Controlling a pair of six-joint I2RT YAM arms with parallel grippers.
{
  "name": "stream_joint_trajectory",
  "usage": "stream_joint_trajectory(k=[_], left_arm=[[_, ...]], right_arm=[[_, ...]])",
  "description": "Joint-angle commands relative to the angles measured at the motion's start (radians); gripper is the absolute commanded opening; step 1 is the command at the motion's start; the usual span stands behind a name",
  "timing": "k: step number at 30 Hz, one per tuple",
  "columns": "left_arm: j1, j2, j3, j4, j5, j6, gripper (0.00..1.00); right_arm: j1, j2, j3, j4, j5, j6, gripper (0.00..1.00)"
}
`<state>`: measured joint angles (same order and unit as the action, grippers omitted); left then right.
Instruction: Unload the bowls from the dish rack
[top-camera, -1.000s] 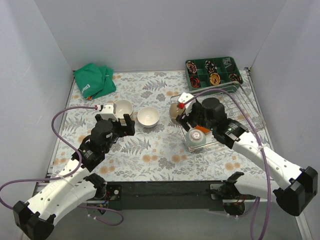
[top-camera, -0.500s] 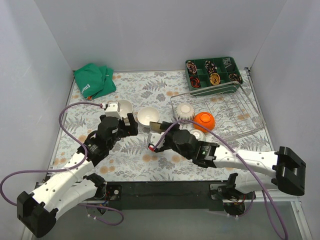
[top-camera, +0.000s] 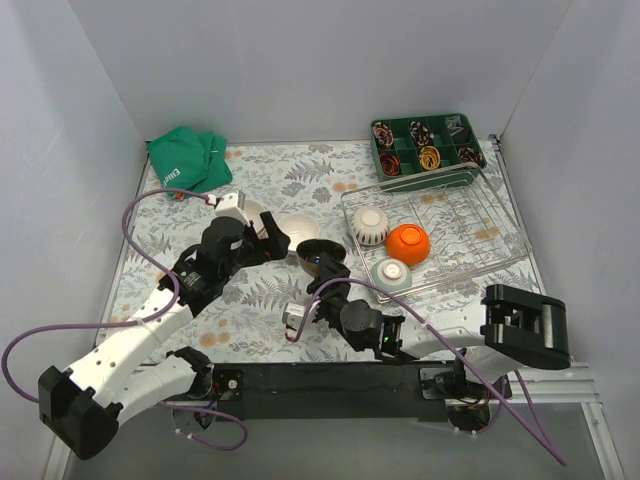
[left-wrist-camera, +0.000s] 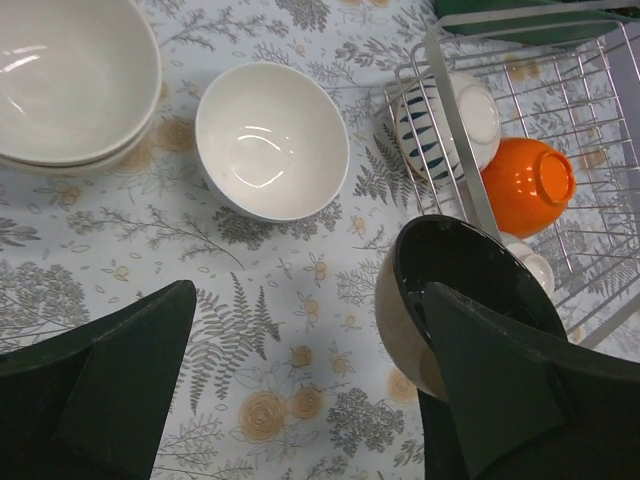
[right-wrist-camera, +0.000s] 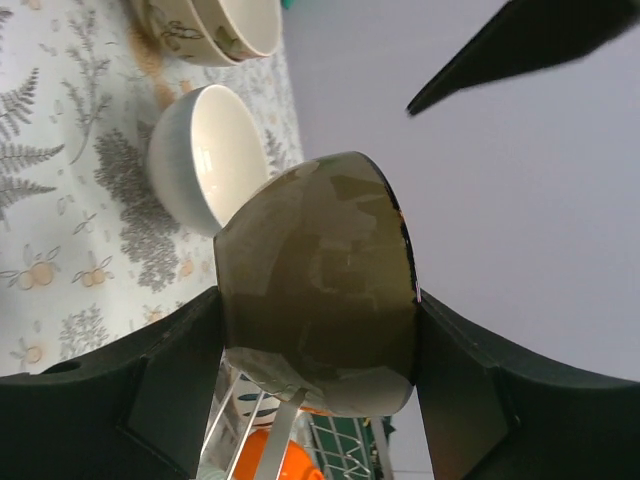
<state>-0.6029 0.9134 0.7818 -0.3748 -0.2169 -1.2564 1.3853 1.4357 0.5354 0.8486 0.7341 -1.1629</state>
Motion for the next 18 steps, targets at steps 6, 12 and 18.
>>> stream_joint_trajectory(k=[6, 12, 18], left_arm=[[0.008, 0.176, 0.154, -0.075, 0.168, -0.083, 0.98], [0.006, 0.243, 0.203, -0.141, 0.183, -0.092, 0.98], [0.006, 0.326, 0.224, -0.185, 0.253, -0.123, 0.95]], right_arm=[[0.041, 0.241, 0.001, 0.839, 0.165, -0.481, 0.01], [0.043, 0.246, 0.024, 0.839, 0.136, -0.457, 0.01], [0.043, 0.278, 0.043, 0.842, 0.117, -0.448, 0.01]])
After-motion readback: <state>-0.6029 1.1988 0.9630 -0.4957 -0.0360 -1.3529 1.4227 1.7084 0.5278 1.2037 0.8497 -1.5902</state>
